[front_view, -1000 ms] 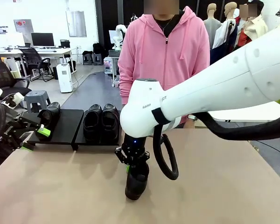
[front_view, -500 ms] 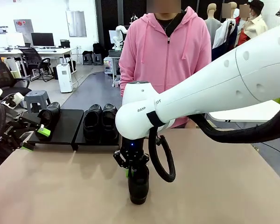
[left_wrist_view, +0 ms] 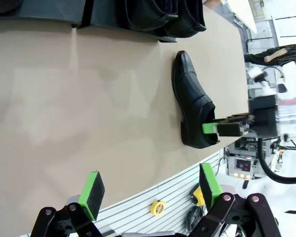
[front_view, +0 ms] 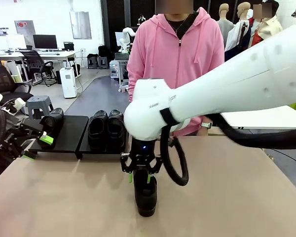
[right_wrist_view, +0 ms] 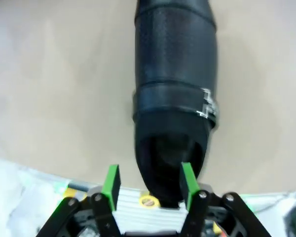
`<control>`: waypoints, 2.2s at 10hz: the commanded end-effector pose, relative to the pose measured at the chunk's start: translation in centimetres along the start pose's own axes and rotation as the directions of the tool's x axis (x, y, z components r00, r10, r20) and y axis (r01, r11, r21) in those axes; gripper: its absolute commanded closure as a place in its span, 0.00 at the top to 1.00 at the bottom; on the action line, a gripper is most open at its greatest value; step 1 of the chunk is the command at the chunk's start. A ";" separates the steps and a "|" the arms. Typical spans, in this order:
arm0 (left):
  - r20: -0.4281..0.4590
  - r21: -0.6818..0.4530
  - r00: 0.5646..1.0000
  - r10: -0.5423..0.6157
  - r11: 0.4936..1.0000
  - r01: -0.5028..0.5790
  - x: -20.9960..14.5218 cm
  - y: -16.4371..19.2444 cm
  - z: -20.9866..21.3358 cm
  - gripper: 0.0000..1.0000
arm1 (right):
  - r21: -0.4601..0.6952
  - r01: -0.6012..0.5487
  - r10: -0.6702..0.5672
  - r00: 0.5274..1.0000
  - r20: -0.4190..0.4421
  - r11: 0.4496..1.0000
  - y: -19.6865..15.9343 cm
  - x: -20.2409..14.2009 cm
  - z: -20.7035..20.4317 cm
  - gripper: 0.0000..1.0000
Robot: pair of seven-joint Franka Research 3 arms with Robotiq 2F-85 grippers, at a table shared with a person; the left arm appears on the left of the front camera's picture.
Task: Organize the shoes by placing them on the stand.
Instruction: Pick up one Shoe and place it in the middle of the table, then place the Shoe from the middle of the table onto the Shoes Stand.
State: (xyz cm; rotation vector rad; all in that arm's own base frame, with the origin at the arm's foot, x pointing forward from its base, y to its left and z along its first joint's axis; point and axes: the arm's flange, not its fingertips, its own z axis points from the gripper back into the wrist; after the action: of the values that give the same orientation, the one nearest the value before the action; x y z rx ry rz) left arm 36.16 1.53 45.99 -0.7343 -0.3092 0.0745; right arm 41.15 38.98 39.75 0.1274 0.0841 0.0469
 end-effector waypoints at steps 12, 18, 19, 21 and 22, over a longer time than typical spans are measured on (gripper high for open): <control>-0.004 0.002 1.000 -0.017 1.000 0.017 -0.1 0.2 0.3 1.00 | 0.571 0.157 -0.280 0.951 0.134 0.806 -35.7 -17.6 4.7 1.00; -0.004 0.002 1.000 -0.017 1.000 0.017 -0.1 0.2 0.3 1.00 | 0.581 0.154 -0.277 0.952 0.129 0.799 -35.4 -10.5 11.0 1.00; -0.004 0.002 1.000 -0.017 1.000 0.017 -0.1 0.2 0.3 1.00 | 0.581 0.154 -0.277 0.952 0.129 0.799 -35.4 -10.5 11.0 1.00; -0.004 0.002 1.000 -0.017 1.000 0.017 -0.1 0.2 0.3 1.00 | 0.581 0.154 -0.277 0.952 0.129 0.799 -35.4 -10.5 11.0 1.00; -0.004 0.002 1.000 -0.017 1.000 0.017 -0.1 0.2 0.3 1.00 | 0.581 0.154 -0.277 0.952 0.129 0.799 -35.4 -10.5 11.0 1.00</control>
State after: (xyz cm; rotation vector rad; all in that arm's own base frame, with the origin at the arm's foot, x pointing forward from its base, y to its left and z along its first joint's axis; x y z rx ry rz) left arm 36.15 1.57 46.00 -0.7340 -0.3097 0.0753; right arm 33.04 1.57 46.87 0.6996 -0.1062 -0.2255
